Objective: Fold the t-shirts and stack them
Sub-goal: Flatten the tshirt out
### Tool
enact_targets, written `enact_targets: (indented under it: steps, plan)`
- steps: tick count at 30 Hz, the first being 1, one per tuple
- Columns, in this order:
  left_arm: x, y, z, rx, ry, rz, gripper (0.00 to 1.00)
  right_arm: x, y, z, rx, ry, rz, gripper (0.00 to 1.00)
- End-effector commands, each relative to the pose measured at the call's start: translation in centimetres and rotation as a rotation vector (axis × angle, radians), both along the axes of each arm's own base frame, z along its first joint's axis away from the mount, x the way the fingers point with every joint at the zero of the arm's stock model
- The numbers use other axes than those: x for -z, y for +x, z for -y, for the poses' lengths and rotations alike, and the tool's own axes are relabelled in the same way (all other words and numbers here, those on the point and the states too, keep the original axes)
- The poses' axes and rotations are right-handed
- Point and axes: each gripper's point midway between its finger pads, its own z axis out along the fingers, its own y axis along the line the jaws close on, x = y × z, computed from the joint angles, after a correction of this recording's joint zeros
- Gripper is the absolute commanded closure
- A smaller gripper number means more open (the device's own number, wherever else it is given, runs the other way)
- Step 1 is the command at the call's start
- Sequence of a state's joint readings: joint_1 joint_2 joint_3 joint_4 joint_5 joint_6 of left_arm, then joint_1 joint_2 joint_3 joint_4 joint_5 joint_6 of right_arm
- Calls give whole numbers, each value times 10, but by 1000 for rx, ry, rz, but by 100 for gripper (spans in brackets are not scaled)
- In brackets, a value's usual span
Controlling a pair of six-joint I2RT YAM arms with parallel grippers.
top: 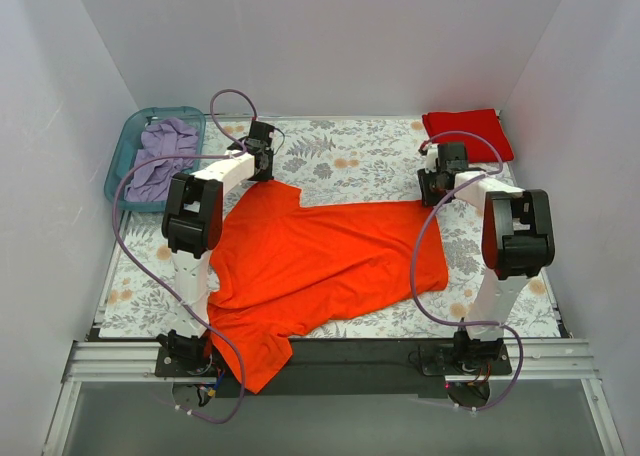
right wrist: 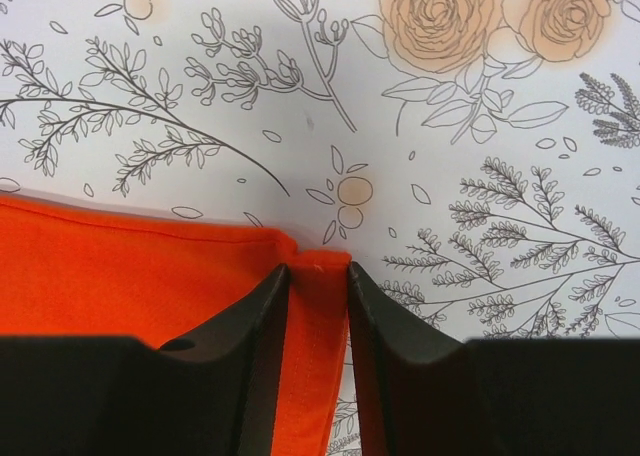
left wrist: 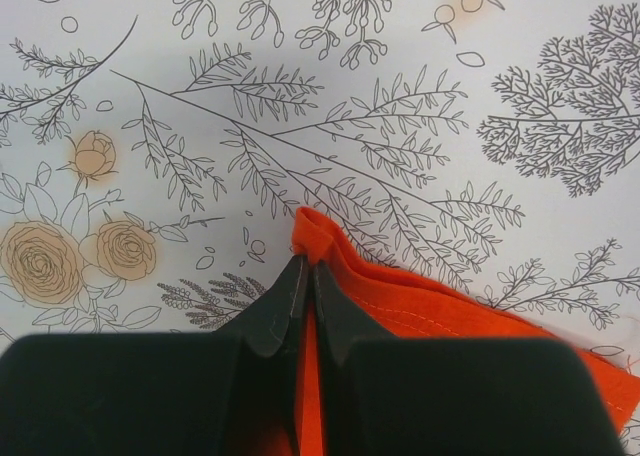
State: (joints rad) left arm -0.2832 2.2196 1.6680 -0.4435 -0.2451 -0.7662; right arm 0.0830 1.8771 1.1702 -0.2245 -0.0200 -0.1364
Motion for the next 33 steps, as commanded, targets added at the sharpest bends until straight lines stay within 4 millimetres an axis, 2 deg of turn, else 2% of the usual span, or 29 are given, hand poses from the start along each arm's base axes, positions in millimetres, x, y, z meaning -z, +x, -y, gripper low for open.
enact_targets:
  steps: [1,5,7,9,11,13,14,15,16,17,18,20,21,23,24,25,26,27,28,29,30,31,32,33]
  plan:
    - [12,-11,-17,-24,44,-59,100,36,-25,3,-22,-60,-130,65]
    - [14,-10,-19,-26,49,-60,100,38,-23,5,-22,-70,-132,85]
    - [8,-6,-21,-35,46,-37,100,35,-18,1,-18,-51,-125,99]
    - [-2,3,-23,-46,48,5,100,27,-8,-12,-26,19,-106,99]
    - [-19,13,-25,-56,56,49,100,14,1,-20,-25,63,-77,99]
    - [-51,30,-31,-78,83,112,100,-13,20,-24,-11,82,-14,99]
    - [-67,36,-33,-85,94,139,100,-34,27,-23,-1,83,35,99]
    - [-98,46,-38,-112,118,194,100,-56,39,-22,6,86,91,99]
    - [-115,49,-41,-117,136,217,100,-74,45,-22,13,84,131,99]
    - [-139,51,-44,-130,143,253,100,-103,50,-18,31,75,195,99]
    - [-180,59,-44,-146,129,328,100,-124,54,-17,36,74,240,99]
    - [-222,51,-51,-173,130,381,100,-181,57,-14,44,75,355,99]
    - [-261,42,-53,-186,106,448,100,-197,56,-14,44,79,384,99]
    - [-303,28,-58,-206,77,516,100,-246,43,-13,42,88,477,99]
    - [-324,17,-60,-213,58,554,100,-262,36,-12,41,90,510,99]
    - [-362,-4,-64,-221,24,624,100,-277,29,-10,41,92,545,99]
    - [-377,-17,-65,-221,1,651,100,-303,11,-9,37,101,604,99]
    - [-392,-28,-66,-227,-26,686,100,-315,1,-7,35,99,636,99]
    - [-431,-59,-73,-233,-68,769,100,-325,-9,-6,34,103,663,99]
    - [-436,-71,-73,-223,-91,782,100,-343,-30,-5,27,109,715,99]
    - [-450,-86,-73,-228,-133,818,100,-353,-42,-4,25,110,744,99]
    - [-488,-122,-80,-226,-189,920,100,-361,-54,-3,17,107,772,99]
    - [-490,-133,-78,-207,-215,931,100,-376,-76,-1,9,110,825,99]
    - [-505,-152,-79,-199,-253,977,100,-384,-87,1,6,107,856,99]
